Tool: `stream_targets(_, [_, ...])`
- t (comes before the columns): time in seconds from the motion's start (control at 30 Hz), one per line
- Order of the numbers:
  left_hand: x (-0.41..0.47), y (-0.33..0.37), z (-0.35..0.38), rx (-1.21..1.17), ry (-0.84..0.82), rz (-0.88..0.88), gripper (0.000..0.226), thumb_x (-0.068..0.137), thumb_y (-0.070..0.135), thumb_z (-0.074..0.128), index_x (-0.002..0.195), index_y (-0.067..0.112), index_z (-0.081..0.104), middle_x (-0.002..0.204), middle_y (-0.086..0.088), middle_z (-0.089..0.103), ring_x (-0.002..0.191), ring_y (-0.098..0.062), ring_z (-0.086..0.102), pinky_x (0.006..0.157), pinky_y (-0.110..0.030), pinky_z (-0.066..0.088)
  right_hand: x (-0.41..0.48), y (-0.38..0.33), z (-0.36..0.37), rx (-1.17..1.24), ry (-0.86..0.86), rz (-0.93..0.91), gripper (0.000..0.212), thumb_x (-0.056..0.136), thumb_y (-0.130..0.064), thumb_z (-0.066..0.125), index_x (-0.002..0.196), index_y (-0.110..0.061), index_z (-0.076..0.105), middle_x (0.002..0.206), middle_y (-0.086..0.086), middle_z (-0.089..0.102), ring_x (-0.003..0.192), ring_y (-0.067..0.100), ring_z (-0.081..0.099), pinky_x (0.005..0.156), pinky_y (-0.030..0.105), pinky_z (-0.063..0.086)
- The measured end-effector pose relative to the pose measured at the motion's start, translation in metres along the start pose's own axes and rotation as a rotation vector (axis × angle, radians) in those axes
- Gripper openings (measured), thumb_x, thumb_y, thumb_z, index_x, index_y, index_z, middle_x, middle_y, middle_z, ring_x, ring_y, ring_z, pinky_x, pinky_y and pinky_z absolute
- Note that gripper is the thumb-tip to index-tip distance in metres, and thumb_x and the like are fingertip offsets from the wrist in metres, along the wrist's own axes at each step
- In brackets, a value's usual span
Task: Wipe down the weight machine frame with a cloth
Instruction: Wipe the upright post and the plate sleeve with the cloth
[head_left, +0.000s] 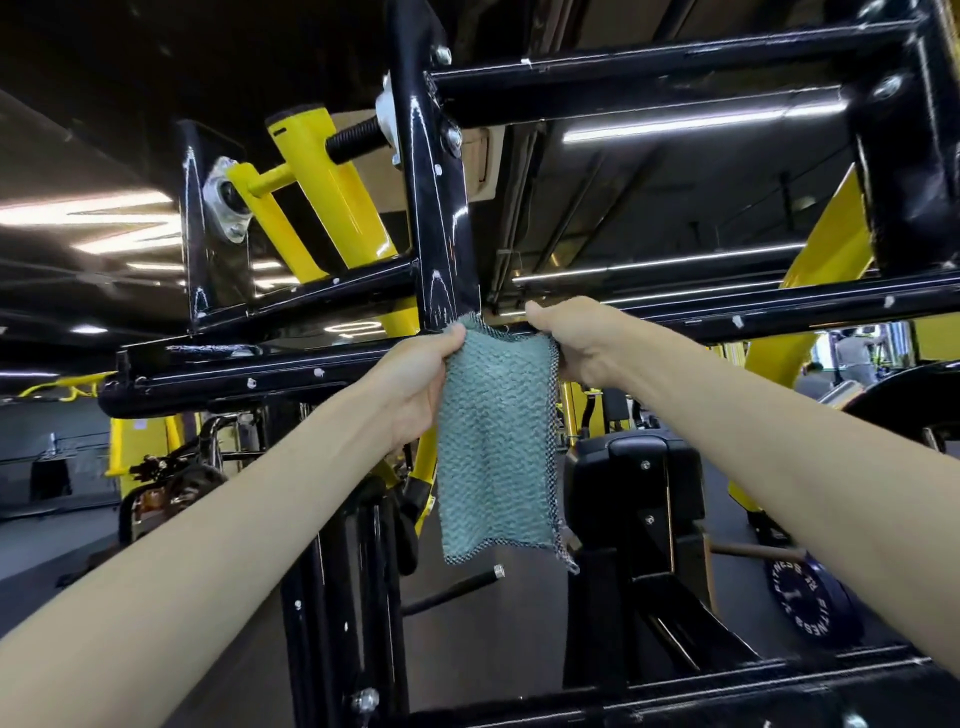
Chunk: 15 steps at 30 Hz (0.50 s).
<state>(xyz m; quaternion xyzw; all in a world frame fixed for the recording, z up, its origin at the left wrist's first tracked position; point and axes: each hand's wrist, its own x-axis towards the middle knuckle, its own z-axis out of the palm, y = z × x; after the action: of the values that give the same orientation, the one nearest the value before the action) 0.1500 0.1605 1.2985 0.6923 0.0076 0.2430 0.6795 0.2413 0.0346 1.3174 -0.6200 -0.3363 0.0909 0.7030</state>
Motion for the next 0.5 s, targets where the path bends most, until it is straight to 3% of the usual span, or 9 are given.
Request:
stream_targets(0.07, [0.000,0.006,0.005,-0.047,0.065,0.005,0.026,0.103,0.029,0.040,0.105,0.013,0.060,0.092,-0.005,0.068,0.081,-0.017,0.065,0.066,-0.032,0.048,-0.006,-0.002,-0.005,0.121,-0.139,0.079,0.036,0.100,-0.041,0.044,0.119,-0.010,0.048,0.098,0.010,0.065,0.077,0.019,0.064,0.058,0.031,0.052])
stream_targets(0.17, [0.001,0.016,0.007,-0.065,0.131,0.014,0.028,0.103,0.031,0.039,0.104,0.013,0.061,0.095,-0.007,0.068,0.082,-0.018,0.065,0.063,-0.033,0.049,-0.009,-0.002,-0.012,0.031,-0.312,0.104,0.058,0.090,-0.055,0.050,0.139,-0.026,0.034,0.113,0.013,0.065,0.102,0.024,0.062,0.083,0.038,0.051])
stream_targets(0.2, [0.001,0.019,0.007,-0.065,0.147,0.016,0.030,0.103,0.033,0.040,0.104,0.012,0.061,0.096,-0.007,0.068,0.083,-0.018,0.065,0.062,-0.032,0.049,-0.010,-0.001,-0.013,0.006,-0.358,0.104,0.062,0.089,-0.054,0.053,0.141,-0.029,0.031,0.119,0.013,0.064,0.105,0.023,0.061,0.086,0.038,0.050])
stream_targets(0.33, [0.004,0.027,0.002,-0.060,0.220,0.048,0.029,0.102,0.032,0.041,0.103,0.012,0.062,0.103,-0.009,0.069,0.085,-0.020,0.067,0.062,-0.032,0.051,-0.011,0.002,-0.008,0.108,-0.390,0.055,0.063,0.089,-0.015,0.063,0.145,-0.025,0.034,0.125,0.006,0.061,0.088,0.016,0.064,0.069,0.033,0.054])
stream_targets(0.43, [0.004,0.030,-0.005,-0.072,0.286,0.019,0.033,0.102,0.037,0.040,0.108,0.010,0.058,0.112,-0.010,0.067,0.085,-0.022,0.066,0.059,-0.034,0.051,-0.010,0.001,-0.001,0.186,-0.331,-0.008,0.065,0.085,0.011,0.057,0.141,-0.019,0.043,0.110,0.012,0.065,0.083,0.020,0.067,0.067,0.033,0.058])
stream_targets(0.5, [0.004,0.031,-0.010,-0.028,0.232,-0.028,0.047,0.100,0.049,0.033,0.112,0.010,0.055,0.116,-0.011,0.067,0.082,-0.022,0.068,0.057,-0.033,0.054,-0.006,-0.004,0.005,0.263,-0.259,-0.055,0.061,0.085,0.018,0.053,0.138,-0.013,0.049,0.104,0.017,0.063,0.082,0.024,0.066,0.060,0.030,0.059])
